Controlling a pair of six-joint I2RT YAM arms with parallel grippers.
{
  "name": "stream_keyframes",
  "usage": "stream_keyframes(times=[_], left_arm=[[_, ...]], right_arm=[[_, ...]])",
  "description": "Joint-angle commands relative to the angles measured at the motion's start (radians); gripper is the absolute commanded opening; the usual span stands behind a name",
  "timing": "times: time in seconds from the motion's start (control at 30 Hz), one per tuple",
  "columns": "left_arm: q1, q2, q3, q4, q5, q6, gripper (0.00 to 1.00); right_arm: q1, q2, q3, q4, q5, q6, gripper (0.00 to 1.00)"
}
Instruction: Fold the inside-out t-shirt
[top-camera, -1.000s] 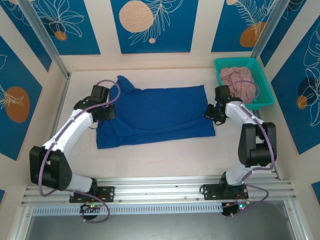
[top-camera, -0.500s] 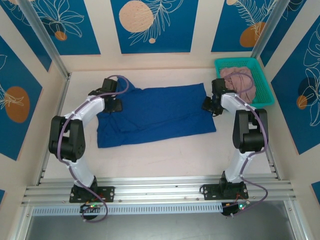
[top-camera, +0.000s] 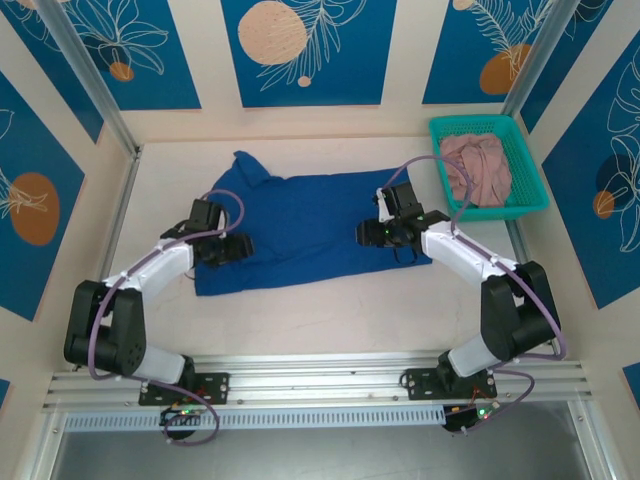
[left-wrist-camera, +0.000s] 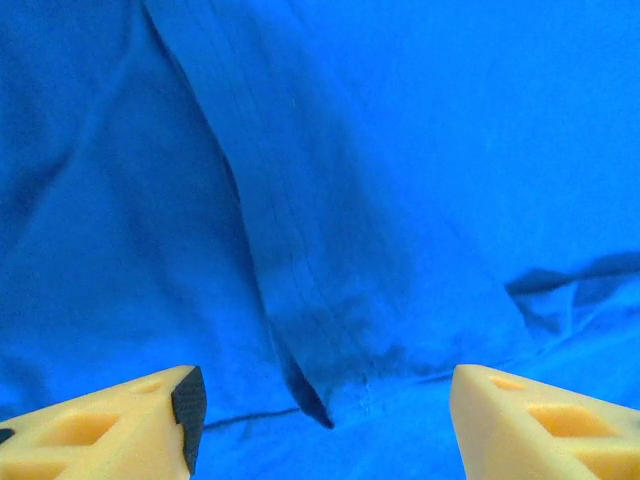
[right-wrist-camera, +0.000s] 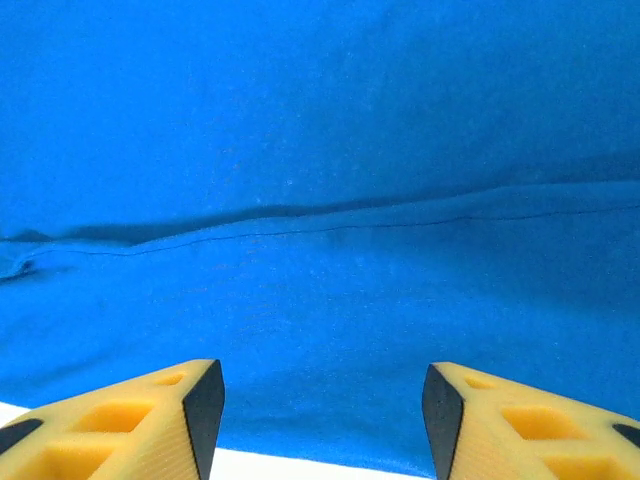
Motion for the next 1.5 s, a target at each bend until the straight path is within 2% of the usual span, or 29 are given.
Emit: stream_keyframes(times=[0.0, 0.13, 0.33, 0.4, 0.5, 0.6, 0.73, 0.83, 0.93, 1.03, 1.2, 1.47], left_arm=[[-0.011, 0.035, -0.014, 0.080, 0.073, -0.031, 0.66], [-0.018, 0.088, -0.010, 0.111, 0.094, -0.033, 0.63], [-0.019, 0.125, 0.015, 0.113, 0.099, -0.024, 0.48], [-0.020, 0.127, 0.019, 0.110, 0.098, -0.022, 0.46], [-0.019, 0.109, 0.024, 0.095, 0.068, -0.012, 0.50], [-0.019, 0.064, 0.027, 0.063, -0.020, 0.013, 0.59], [-0.011, -0.043, 0.005, 0.026, -0.132, 0.048, 0.66], [0.027, -0.122, -0.038, 0.001, -0.130, 0.047, 0.69], [0.091, -0.167, -0.096, -0.009, -0.050, 0.015, 0.68], [0.147, -0.192, -0.150, 0.011, 0.025, -0.019, 0.62], [0.196, -0.194, -0.227, 0.062, 0.111, -0.062, 0.45], [0.209, -0.176, -0.282, 0.088, 0.106, -0.066, 0.31]], right_arm=[[-0.003, 0.025, 0.001, 0.016, -0.027, -0.010, 0.57], [0.000, 0.033, 0.001, 0.016, -0.024, -0.007, 0.56], [-0.002, 0.035, -0.008, 0.014, -0.011, -0.001, 0.56], [0.000, 0.034, -0.009, 0.013, -0.019, 0.007, 0.56], [0.020, 0.023, -0.026, 0.057, -0.075, 0.007, 0.55], [0.061, 0.023, -0.033, 0.106, -0.155, 0.005, 0.55], [0.193, 0.062, -0.005, 0.201, -0.212, -0.010, 0.55], [0.316, 0.133, 0.041, 0.292, -0.195, -0.067, 0.56], [0.406, 0.234, 0.125, 0.344, -0.153, -0.160, 0.57], [0.459, 0.337, 0.211, 0.392, -0.165, -0.246, 0.59], [0.508, 0.493, 0.357, 0.389, -0.180, -0.319, 0.59], [0.535, 0.634, 0.504, 0.343, -0.198, -0.351, 0.59]])
